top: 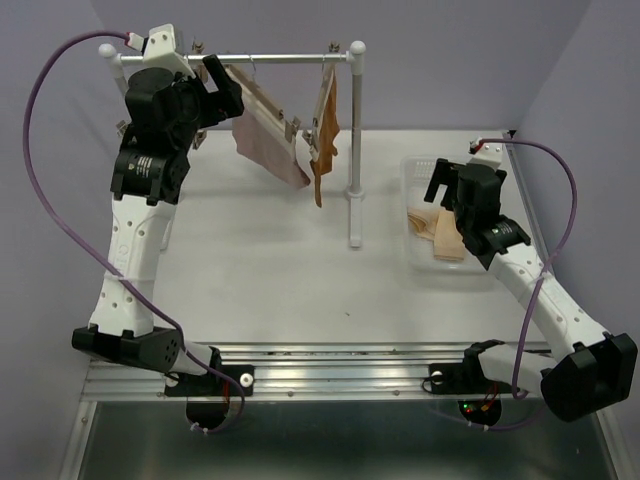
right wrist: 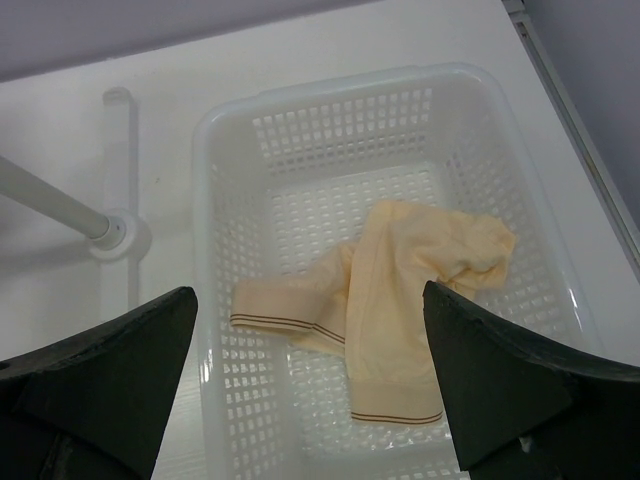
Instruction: Remove the underwear clipped to the hanger
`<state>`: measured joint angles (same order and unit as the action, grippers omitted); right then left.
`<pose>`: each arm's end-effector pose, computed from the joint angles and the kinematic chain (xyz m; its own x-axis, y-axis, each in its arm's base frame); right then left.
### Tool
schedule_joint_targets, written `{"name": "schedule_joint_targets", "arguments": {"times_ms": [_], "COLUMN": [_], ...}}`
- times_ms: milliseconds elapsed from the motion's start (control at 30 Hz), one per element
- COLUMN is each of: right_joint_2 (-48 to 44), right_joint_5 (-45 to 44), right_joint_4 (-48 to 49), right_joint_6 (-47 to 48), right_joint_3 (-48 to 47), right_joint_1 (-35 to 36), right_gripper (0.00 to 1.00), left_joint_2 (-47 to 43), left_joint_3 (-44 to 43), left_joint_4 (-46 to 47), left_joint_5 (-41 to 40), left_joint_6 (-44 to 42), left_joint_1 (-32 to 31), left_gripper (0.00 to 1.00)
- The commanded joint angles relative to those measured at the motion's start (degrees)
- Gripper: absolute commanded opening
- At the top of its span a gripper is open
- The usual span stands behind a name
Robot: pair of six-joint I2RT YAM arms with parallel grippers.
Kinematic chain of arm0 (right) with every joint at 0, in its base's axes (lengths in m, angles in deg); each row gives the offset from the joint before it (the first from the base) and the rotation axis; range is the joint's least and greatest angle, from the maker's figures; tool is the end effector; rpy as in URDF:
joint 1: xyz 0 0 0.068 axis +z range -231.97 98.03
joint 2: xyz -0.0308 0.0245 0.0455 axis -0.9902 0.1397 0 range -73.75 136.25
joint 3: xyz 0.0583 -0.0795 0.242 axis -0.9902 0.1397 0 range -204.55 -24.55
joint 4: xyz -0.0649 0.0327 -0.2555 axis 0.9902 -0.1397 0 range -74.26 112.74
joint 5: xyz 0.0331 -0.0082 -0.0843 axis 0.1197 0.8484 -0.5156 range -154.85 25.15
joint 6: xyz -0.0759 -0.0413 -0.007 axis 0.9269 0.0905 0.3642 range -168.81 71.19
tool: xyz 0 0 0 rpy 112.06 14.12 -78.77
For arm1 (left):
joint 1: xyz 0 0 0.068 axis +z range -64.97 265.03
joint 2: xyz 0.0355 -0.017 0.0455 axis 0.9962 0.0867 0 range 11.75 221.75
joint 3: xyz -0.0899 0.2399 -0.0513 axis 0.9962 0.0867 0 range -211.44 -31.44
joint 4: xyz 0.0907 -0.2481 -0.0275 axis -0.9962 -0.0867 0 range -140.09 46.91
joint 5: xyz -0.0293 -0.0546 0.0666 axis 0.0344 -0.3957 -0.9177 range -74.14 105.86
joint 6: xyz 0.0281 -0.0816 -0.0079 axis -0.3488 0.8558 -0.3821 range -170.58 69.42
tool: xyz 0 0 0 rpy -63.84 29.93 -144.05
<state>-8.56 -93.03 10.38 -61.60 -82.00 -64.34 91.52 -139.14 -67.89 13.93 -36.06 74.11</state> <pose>0.2991 0.0571 0.3194 -0.2849 0.1143 -0.9517 0.2244 0.9732 0.0497 0.3126 -0.0576 0.5397 0.0129 -0.2576 -0.9662 0.1647 0.9536 -0.2521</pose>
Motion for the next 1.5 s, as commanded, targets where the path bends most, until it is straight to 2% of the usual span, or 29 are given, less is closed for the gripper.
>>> {"name": "schedule_joint_targets", "arguments": {"times_ms": [0,367,400,933,1033,1067,1133,1167,1267,1300,1367,1400,1467], "right_joint_2": [-1.38,-1.56,-1.64,-2.08,-2.08,-2.17,-2.17,-2.17,-2.43,-2.52,-2.61,-2.61,-2.52], "right_joint_5": [0.41,-0.47,-0.73,-2.23,-2.31,-2.31,-2.31,-2.31,-2.14,-2.22,-2.14,-2.05,-1.79], "right_joint_4": [2.52,2.6,2.95,3.66,3.75,3.66,3.66,3.75,3.66,3.75,3.83,3.92,3.92], "right_joint_6": [0.58,0.93,1.11,2.16,2.16,2.16,2.16,2.16,2.07,2.07,1.99,1.99,1.9], "right_joint_3": [0.06,0.41,0.67,1.11,1.11,1.03,1.11,1.03,1.03,1.2,1.2,1.2,1.2], "right_joint_1": [-0.31,-0.31,-0.31,-0.31,-0.31,-0.31,-0.31,-0.31,-0.31,-0.31,-0.31,-0.31,-0.31], "right_gripper": [1.0,1.0,1.0,1.0,1.0,1.0,1.0,1.0,1.0,1.0,1.0,1.0,1.0], "left_joint_2": [2.93,14.44,17.67,26.31,27.11,27.2,27.28,27.28,27.2,27.11,26.85,26.67,26.23], "left_joint_3": [-2.95,-14.11,-16.99,-22.73,-22.82,-22.82,-22.82,-22.82,-22.82,-22.82,-22.9,-22.91,-22.82], "left_joint_4": [1.68,-4.46,-5.51,-9.74,-10.45,-10.53,-10.62,-10.62,-10.19,-9.92,-9.66,-9.48,-9.04], "left_joint_5": [-1.4,-12.47,-12.48,-19.24,-21.18,-21.01,-20.83,-20.66,-20.74,-20.74,-20.48,-20.48,-20.65], "left_joint_6": [3.14,6.65,7.27,7.27,6.83,6.4,6.31,5.96,5.43,5.17,4.73,4.72,4.2], "left_joint_1": [-2.44,-8.51,-8.94,-9.65,-9.65,-9.65,-9.65,-9.56,-9.56,-9.56,-9.65,-9.65,-9.65], "left_gripper": [0.99,0.99,0.99,0.98,0.88,0.77,0.68,0.6,0.49,0.41,0.33,0.23,0.13]}}
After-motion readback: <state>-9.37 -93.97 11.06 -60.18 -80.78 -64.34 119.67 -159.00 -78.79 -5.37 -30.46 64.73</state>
